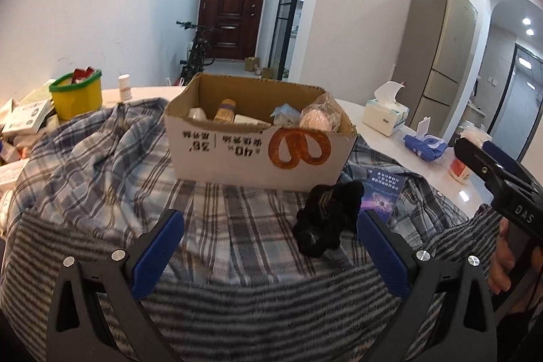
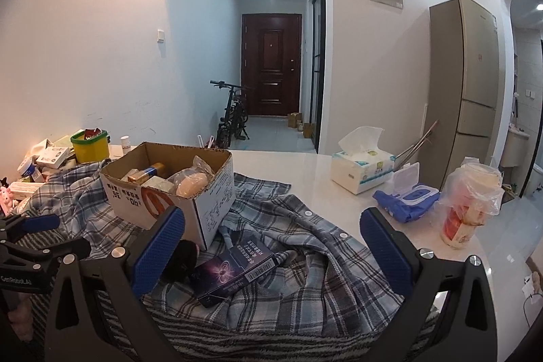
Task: Organize objects
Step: 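Grasp the black cloth with the left gripper and lift it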
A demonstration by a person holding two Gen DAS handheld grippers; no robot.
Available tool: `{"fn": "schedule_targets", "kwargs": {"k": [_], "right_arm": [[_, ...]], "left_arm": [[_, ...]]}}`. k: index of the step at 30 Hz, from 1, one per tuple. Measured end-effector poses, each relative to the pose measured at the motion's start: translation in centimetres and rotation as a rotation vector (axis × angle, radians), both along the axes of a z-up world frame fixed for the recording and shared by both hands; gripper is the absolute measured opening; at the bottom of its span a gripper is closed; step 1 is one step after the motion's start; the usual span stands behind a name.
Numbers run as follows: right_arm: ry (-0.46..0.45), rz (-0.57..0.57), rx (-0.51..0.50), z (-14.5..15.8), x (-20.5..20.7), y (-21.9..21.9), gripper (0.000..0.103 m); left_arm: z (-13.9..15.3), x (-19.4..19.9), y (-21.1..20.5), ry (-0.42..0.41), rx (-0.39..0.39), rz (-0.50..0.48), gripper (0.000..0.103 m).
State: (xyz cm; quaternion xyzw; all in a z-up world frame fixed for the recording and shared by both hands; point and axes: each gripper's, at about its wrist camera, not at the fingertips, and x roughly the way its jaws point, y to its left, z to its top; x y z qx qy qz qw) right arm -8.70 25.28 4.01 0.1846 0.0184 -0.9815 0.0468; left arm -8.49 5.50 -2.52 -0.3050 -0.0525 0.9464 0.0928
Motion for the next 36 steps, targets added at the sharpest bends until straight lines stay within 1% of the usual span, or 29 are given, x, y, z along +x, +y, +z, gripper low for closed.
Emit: {"fn": "schedule_targets", "kwargs": {"k": [1, 2, 5, 6, 9, 10, 13, 15, 16, 17, 18, 21, 25, 31, 33, 34, 35, 36], "right_arm": [[-0.016, -0.001, -0.012, -0.1, -0.5, 0.3, 0.103], [-0.033, -0.004, -0.021, -0.2, -0.9, 0.5, 0.1], [-0.063, 0.022, -0.067, -0.2, -1.3, 1.1, 0.099], [-0.064, 0.023, -0.07, -0.2, -1.3, 1.2, 0.099], [-0.05, -0.001, -0.053, -0.1, -1.3, 1.3, 0.099], [-0.049, -0.006, -0.055, -0.2, -1.4, 1.4, 0.099], [-0.059, -0.001, -0.076, -0.4, -1.5, 1.5, 0.099], [-0.062, 0.002, -0.077, -0.6, -1.5, 1.4, 0.099], [-0.063, 0.001, -0.073, -0.7, -1.4, 1.3, 0.099], [-0.064, 0.001, -0.07, -0.8, -1.5, 1.3, 0.099], [-0.066, 0.0, -0.069, -0.9, -1.5, 1.2, 0.099], [-0.068, 0.003, -0.077, -1.1, -1.6, 1.4, 0.099], [-0.067, -0.002, -0.083, -1.3, -1.7, 1.6, 0.099], [-0.09, -0.036, -0.085, -2.1, -2.4, 2.2, 0.099], [-0.091, -0.046, -0.088, -2.2, -2.3, 2.4, 0.099], [-0.095, -0.048, -0.091, -2.3, -2.4, 2.5, 0.099], [-0.098, -0.049, -0.094, -2.3, -2.4, 2.6, 0.099], [-0.1, -0.048, -0.096, -2.3, -2.5, 2.6, 0.099]], "left_arm": [[-0.1, -0.2, 0.0, 0.002, -0.015, 0.016, 0.102], [-0.2, -0.5, 0.1, -0.012, -0.036, 0.032, 0.098], [0.0, -0.5, 0.3, -0.02, -0.016, -0.02, 0.097], [0.0, -0.5, 0.4, -0.016, -0.026, -0.019, 0.097], [-0.3, -1.0, 1.4, -0.019, -0.092, -0.02, 0.097], [-0.4, -1.2, 1.6, -0.026, -0.1, -0.025, 0.097], [-0.4, -1.5, 2.5, -0.049, -0.086, -0.091, 0.095], [-0.3, -1.9, 3.6, -0.062, -0.103, -0.152, 0.089], [-0.4, -2.1, 4.2, -0.069, -0.115, -0.179, 0.079], [-0.7, -2.6, 4.9, -0.093, -0.13, -0.196, 0.071], [-0.9, -3.1, 5.4, -0.114, -0.132, -0.202, 0.07], [-1.5, -4.6, 6.5, -0.171, -0.129, -0.23, 0.069], [-2.1, -5.8, 7.7, -0.214, -0.135, -0.276, 0.069], [-3.8, -7.7, 9.5, -0.292, -0.204, -0.307, 0.069], [-4.3, -8.0, 9.9, -0.285, -0.229, -0.305, 0.069], [-4.4, -8.1, 9.9, -0.279, -0.236, -0.304, 0.067], [-4.3, -8.1, 9.9, -0.274, -0.242, -0.298, 0.044], [-4.2, -8.1, 9.8, -0.271, -0.254, -0.286, 0.037]]}}
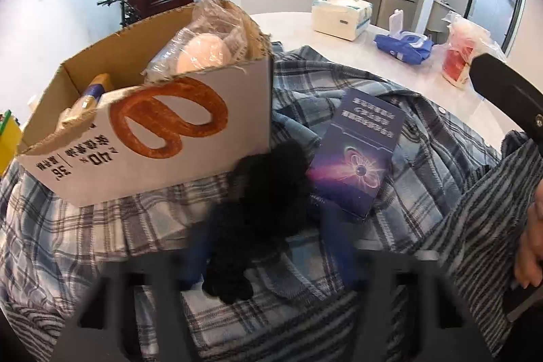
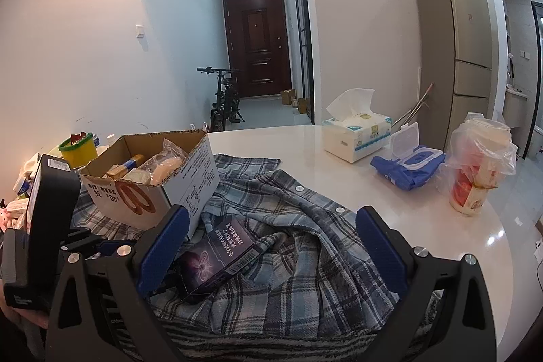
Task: Organize objects
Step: 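Grasp the black cloth with the left gripper and lift it, then grasp the purple boxed item with the right gripper while the left holds the black cloth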
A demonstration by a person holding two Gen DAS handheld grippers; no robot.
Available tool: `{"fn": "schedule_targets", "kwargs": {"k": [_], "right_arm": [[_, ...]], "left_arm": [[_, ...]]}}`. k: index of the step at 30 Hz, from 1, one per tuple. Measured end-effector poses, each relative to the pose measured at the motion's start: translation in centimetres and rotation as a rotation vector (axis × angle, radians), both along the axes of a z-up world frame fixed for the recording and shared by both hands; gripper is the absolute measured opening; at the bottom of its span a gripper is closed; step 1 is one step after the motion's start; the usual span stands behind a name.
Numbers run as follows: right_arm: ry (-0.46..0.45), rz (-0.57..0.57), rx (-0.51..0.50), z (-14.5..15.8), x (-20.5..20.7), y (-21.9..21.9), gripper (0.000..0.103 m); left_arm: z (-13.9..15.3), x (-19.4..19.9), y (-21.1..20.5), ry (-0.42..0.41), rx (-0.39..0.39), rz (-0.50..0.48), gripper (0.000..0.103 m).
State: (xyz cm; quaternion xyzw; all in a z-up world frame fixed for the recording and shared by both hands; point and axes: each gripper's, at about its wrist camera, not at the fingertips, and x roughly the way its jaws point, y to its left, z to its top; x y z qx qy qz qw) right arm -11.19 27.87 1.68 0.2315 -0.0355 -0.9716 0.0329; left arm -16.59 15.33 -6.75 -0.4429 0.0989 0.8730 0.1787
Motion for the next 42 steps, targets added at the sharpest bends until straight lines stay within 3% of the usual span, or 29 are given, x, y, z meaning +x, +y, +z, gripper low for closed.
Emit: {"fn": "schedule_targets", "kwargs": {"k": [1, 4, 9, 17, 22, 30, 35, 42], "right_arm": [[-0.002, 0.001, -0.001, 0.0, 0.0, 0.0, 0.099], [0.0, -0.001, 0.007, 0.0, 0.0, -0.1, 0.099], [0.013, -0.004, 0.043, 0.4, 0.3, -0.7, 0.095], [0.038, 0.017, 0.039, 2.0, 1.2, -1.3, 0.095], [0.032, 0.041, 0.029, 2.4, 1.1, -2.5, 0.095], [-0.125, 0.072, 0.084, -0.2, -1.9, -5.0, 0.095], [-0.224, 0.072, 0.098, -2.0, -3.0, -5.1, 0.095], [-0.308, 0.04, 0.144, -4.1, -5.0, -5.5, 0.095]], "left_arm": [[0.1, 0.0, -0.1, 0.007, 0.001, 0.002, 0.036], [0.7, 0.5, -0.7, 0.04, 0.021, 0.008, 0.021], [3.1, 2.4, -2.4, 0.169, 0.051, 0.032, 0.021], [6.7, 5.8, -7.1, 0.307, 0.151, 0.132, 0.02], [6.6, 7.3, -8.5, 0.364, 0.145, 0.164, 0.02], [4.7, 6.6, -11.2, 0.348, 0.185, 0.238, 0.02], [4.3, 6.4, -11.5, 0.325, 0.228, 0.212, 0.02], [4.2, 6.8, -10.9, 0.336, 0.222, 0.19, 0.021]]}}
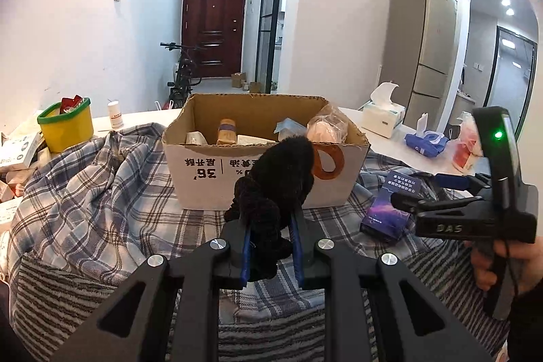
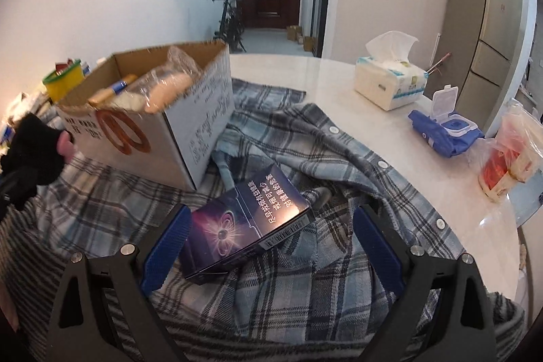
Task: Organize objects
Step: 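Grasp the purple boxed item with the right gripper while the left holds the black cloth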
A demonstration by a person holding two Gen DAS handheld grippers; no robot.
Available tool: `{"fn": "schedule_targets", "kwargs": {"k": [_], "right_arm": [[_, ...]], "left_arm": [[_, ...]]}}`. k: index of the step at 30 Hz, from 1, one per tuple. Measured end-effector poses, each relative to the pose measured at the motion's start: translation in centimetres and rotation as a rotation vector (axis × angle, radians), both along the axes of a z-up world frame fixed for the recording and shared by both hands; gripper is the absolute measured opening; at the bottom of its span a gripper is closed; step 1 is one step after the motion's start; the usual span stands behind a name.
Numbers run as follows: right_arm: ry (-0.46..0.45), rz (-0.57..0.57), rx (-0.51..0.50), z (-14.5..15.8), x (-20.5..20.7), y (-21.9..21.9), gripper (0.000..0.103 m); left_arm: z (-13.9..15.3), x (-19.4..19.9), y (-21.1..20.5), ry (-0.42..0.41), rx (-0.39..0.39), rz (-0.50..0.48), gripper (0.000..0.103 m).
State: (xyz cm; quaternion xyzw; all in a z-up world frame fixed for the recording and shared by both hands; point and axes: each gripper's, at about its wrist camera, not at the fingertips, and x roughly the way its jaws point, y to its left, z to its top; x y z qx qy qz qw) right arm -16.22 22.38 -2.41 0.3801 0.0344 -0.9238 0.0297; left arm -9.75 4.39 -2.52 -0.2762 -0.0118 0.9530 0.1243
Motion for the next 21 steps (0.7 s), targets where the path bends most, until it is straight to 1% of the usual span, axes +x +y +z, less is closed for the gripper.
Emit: {"fn": "schedule_targets", "kwargs": {"k": [1, 2, 3, 5, 7, 8, 9, 10, 11, 12, 13, 15, 17, 21], "right_arm": [[-0.006, 0.0, 0.012, -0.2, -0.1, -0.2, 0.092], [-0.013, 0.006, 0.019, -0.4, -0.2, -0.3, 0.08], [-0.026, 0.014, 0.024, -0.6, -0.3, -0.5, 0.069], [-0.048, 0.024, 0.031, -1.1, -0.3, -0.6, 0.062], [-0.031, 0.021, 0.03, -0.9, -0.1, -0.6, 0.048], [-0.009, 0.014, 0.023, -0.6, 0.2, -0.4, 0.033], [0.006, 0.004, 0.018, -0.3, 0.4, -0.2, 0.023], [0.015, -0.002, 0.007, 0.0, 0.5, 0.0, 0.022], [0.019, 0.003, -0.015, 0.2, 0.7, 0.3, 0.017], [0.018, 0.013, -0.036, 0.3, 0.8, 0.5, 0.008], [0.014, 0.023, -0.06, 0.4, 1.0, 0.7, 0.005], [0.025, 0.035, -0.08, 0.7, 1.6, 0.8, 0.002], [0.042, 0.049, -0.064, 1.1, 2.1, 0.6, 0.0], [0.074, 0.087, -0.046, 2.1, 3.1, 0.1, 0.0]], "left_arm": [[0.0, 0.1, 0.1, 0.003, -0.002, -0.001, 0.021], [0.1, 0.2, 0.1, 0.009, -0.004, 0.002, 0.021], [0.1, 0.3, 0.1, 0.014, -0.006, 0.005, 0.021], [0.2, 0.5, 0.1, 0.028, -0.006, 0.008, 0.021], [0.2, 0.5, 0.0, 0.031, -0.002, 0.011, 0.021], [0.2, 0.5, -0.1, 0.029, 0.003, 0.014, 0.021], [0.2, 0.4, -0.3, 0.026, 0.007, 0.016, 0.021], [0.2, 0.4, -0.4, 0.021, 0.013, 0.018, 0.021], [0.1, 0.3, -0.5, 0.018, 0.018, 0.022, 0.021], [0.1, 0.3, -0.6, 0.017, 0.023, 0.025, 0.021], [0.1, 0.3, -0.7, 0.017, 0.025, 0.026, 0.021], [0.1, 0.3, -0.7, 0.017, 0.026, 0.026, 0.021], [0.2, 0.3, -0.8, 0.018, 0.025, 0.025, 0.021], [0.2, 0.3, -0.9, 0.017, 0.029, 0.029, 0.021]]}}
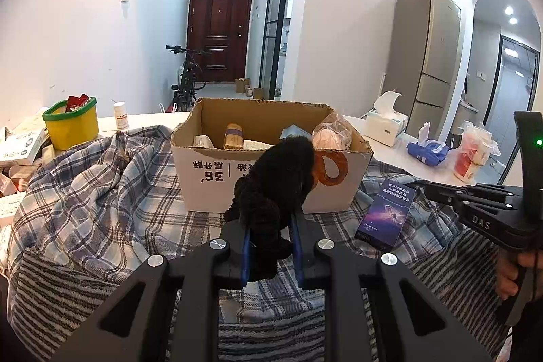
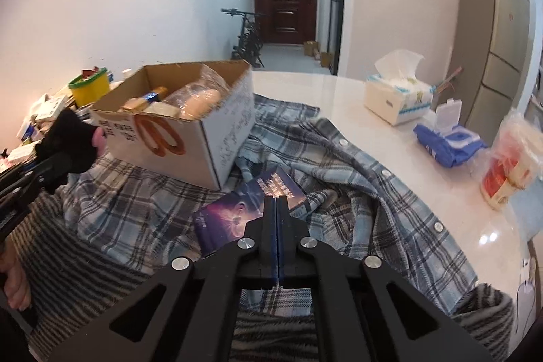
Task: Organize objects
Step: 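Grasp the purple boxed item with the right gripper while the left holds the black cloth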
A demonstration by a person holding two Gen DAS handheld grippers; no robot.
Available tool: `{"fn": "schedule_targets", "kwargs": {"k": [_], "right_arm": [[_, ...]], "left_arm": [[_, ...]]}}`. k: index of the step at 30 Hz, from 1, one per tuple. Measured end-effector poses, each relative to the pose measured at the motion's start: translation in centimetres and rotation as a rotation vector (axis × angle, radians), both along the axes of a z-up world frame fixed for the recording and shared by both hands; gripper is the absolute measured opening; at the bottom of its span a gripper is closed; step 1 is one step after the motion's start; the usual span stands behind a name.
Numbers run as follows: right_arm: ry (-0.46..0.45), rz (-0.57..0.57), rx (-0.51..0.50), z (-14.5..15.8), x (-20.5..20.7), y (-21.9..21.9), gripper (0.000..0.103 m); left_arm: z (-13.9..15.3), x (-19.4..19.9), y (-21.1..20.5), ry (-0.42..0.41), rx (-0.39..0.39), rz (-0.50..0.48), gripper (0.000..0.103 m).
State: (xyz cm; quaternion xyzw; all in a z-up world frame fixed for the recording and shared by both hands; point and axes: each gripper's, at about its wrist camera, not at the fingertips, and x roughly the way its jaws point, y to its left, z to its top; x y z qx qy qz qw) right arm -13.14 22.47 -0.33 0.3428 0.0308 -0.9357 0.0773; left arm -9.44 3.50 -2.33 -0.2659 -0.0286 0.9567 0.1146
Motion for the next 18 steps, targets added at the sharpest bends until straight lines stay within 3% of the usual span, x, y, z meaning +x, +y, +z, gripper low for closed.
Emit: {"fn": "schedule_targets", "kwargs": {"k": [2, 4, 6, 10, 18], "right_arm": [[-0.021, 0.035, 0.014, 0.0, -0.1, -0.6, 0.003], [-0.057, 0.044, 0.022, -0.5, -0.5, -1.3, 0.021], [-0.094, 0.037, 0.024, -1.2, -1.0, -2.3, 0.094], [-0.061, 0.008, 0.084, -1.8, -1.3, -4.3, 0.096], [-0.228, -0.015, 0.064, -4.9, -5.4, -5.5, 0.096]], "left_arm": [[0.0, 0.0, -0.1, -0.002, 0.005, 0.003, 0.021], [0.1, 0.1, -0.1, -0.004, 0.01, 0.006, 0.021], [0.1, 0.1, -0.1, -0.006, 0.01, 0.009, 0.021], [0.1, 0.0, 0.0, -0.008, 0.01, 0.008, 0.021], [-0.5, -0.4, -0.4, -0.035, 0.035, 0.002, 0.021]]}}
